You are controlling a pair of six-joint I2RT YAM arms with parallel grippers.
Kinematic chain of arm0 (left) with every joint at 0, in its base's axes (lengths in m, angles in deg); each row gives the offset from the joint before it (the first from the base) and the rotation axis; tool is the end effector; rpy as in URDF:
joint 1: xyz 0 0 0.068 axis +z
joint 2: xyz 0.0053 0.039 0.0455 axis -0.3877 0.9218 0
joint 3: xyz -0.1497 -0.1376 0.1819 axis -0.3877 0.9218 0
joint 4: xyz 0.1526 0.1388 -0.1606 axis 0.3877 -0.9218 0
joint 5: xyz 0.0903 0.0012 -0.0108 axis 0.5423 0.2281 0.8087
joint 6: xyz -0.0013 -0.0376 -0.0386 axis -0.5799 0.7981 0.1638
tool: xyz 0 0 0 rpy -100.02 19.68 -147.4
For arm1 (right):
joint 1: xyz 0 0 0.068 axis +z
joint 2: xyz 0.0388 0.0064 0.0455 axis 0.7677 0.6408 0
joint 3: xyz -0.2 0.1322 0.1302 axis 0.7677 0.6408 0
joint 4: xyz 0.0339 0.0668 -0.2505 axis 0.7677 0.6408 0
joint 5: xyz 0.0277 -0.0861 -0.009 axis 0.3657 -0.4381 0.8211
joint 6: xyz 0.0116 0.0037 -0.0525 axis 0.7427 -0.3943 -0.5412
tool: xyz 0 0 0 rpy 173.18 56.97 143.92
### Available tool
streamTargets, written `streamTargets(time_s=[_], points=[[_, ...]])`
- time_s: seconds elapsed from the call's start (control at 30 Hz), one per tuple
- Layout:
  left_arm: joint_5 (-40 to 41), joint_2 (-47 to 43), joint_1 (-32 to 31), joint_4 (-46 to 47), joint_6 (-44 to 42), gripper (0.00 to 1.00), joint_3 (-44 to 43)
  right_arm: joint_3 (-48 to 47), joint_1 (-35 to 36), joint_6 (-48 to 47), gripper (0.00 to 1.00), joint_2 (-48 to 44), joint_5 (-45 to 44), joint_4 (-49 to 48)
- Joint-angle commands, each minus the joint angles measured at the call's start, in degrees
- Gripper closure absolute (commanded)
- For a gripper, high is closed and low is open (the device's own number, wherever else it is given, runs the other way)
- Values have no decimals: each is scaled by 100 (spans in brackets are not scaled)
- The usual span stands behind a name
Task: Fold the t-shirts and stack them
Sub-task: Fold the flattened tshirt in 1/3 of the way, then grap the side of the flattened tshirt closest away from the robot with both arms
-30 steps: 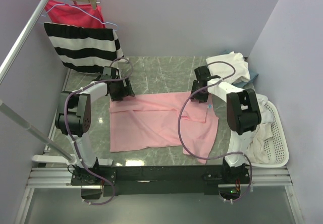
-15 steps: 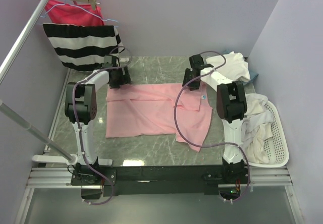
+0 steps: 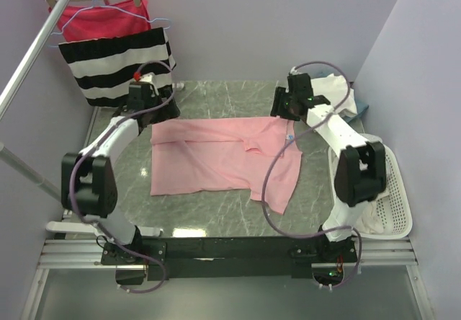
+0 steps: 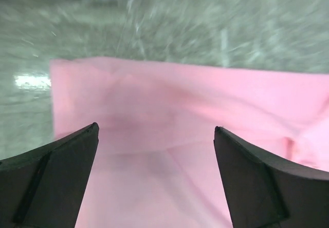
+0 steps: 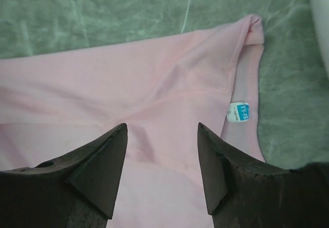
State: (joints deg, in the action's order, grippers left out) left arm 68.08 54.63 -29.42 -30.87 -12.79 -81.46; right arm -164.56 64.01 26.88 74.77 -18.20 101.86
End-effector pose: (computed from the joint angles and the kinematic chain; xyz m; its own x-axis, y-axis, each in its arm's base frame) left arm 0.3844 -0.0481 0.2488 -0.6640 -0.3032 -0.6834 -0.0663 0.9343 -0.3501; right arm 0.3985 0.0985 0.2588 -0.7492 0.1479 -0.6457 -0.0013 0.9744 0.2247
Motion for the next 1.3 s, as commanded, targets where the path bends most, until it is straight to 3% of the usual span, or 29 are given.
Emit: streamTargets(time_s=[0.0, 0.23, 0.47, 0.63, 0.77, 1.27], points=[[190, -896, -7, -45, 274, 0, 771, 722, -51, 136, 36, -971, -112, 107], [-5, -1829, -156, -379, 968, 0, 2152, 2891, 2, 646, 36, -2449, 530, -68], [557, -3339, -314, -757, 1916, 1, 3382, 4089, 283, 1330, 36, -3662, 478, -51], [1006, -4202, -323, -1231, 2251, 2, 3805, 4905, 537, 2226, 36, -4603, 469, -51], [1322, -4572, -717, -1460, 2751, 8, 3964, 5144, 696, 2492, 35, -5087, 382, 124], [2280, -4819, -956, -2032, 4378, 5, 4659, 5487, 828, 2536, 33, -5307, 153, 283]])
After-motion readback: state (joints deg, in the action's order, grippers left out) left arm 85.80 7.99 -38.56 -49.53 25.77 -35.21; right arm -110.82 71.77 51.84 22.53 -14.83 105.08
